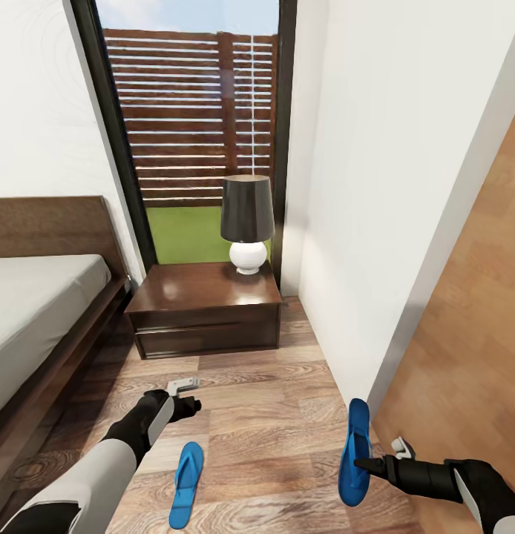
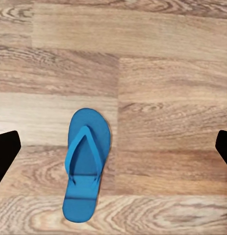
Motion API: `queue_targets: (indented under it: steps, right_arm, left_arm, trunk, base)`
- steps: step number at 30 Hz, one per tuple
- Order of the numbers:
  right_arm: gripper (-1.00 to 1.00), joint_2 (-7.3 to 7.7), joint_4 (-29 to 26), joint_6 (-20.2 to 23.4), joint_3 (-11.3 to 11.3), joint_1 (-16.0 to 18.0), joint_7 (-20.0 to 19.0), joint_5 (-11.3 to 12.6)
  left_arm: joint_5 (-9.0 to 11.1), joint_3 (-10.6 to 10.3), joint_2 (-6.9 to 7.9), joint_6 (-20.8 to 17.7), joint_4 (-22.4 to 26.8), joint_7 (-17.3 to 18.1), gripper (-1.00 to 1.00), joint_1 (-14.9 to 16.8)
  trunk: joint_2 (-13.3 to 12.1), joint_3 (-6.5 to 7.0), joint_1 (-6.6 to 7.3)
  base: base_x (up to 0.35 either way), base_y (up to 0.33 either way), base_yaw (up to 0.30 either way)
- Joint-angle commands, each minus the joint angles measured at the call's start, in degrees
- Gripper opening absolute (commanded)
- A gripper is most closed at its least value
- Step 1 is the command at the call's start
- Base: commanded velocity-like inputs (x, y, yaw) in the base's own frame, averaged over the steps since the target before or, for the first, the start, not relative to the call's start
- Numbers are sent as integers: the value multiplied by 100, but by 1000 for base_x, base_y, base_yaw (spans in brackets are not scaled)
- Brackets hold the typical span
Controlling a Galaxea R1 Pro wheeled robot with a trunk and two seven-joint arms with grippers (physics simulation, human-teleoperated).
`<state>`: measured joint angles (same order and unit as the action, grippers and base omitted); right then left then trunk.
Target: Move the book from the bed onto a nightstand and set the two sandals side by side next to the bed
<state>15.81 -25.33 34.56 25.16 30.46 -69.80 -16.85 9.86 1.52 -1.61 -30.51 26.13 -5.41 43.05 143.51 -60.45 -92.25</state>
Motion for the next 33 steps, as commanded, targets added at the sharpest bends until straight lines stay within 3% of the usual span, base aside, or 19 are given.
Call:
queue_targets:
  steps: [1, 7, 14, 18, 20, 22, 23, 24, 30, 31, 33]
  right_arm:
    - [-100, -6, -4, 69, 50, 6, -60, -52]
    - [-100, -8, -4, 67, 44, 6, -56, -55]
    - [-100, -1, -25, 70, 50, 8, -52, -55]
    - [-100, -6, -409, 125, 52, 11, -48, -49]
    - [-100, -7, -700, 346, 51, 12, -50, -47]
    - [-100, -7, -1089, 823, 50, 12, -51, -47]
    - [-100, -8, -1533, 1348, 45, 15, -61, -42]
    - [-100, -8, -1674, 1467, 44, 15, -67, -39]
    - [-100, -8, -2119, 1673, 35, 20, -93, -2]
    - [-100, -8, -2157, 1680, -21, 20, -171, 5]
    - [-100, -8, -2192, 1684, -360, 21, -511, 7]
  left_arm:
    - [61, 15, -3, -27, 8, -42, 100, 1]
    - [60, 15, 3, -25, 1, -43, 100, -4]
    - [67, 11, -12, -17, -12, -31, 100, -24]
    - [68, 19, -14, -19, 2, -37, 100, -25]
    - [69, 16, -21, -23, 7, -32, 100, -25]
    - [69, 10, -27, -20, 7, -22, 100, -25]
    - [69, 7, -30, -18, 7, -16, 100, -25]
    - [69, 7, -31, -17, 7, -15, 100, -25]
    - [73, 6, -39, -16, 3, -17, 100, -25]
    - [75, 6, -45, -12, 1, -15, 100, -25]
    - [77, 6, -79, -9, -6, -12, 100, -27]
  trunk:
    - [2, -5, 1]
    - [2, -5, 1]
    - [2, -5, 1]
    - [2, -5, 1]
    - [2, -5, 1]
    - [2, -5, 1]
    - [2, -5, 1]
    - [2, -5, 1]
    - [2, -5, 1]
    - [2, -5, 1]
    - [2, -5, 1]
  base:
    - [0, 0, 148]
    - [0, 0, 220]
    - [0, 0, 34]
    - [0, 0, 1]
    - [0, 0, 0]
    - [0, 0, 0]
    - [0, 0, 0]
    - [0, 0, 0]
    - [0, 0, 0]
    - [0, 0, 0]
    - [0, 0, 0]
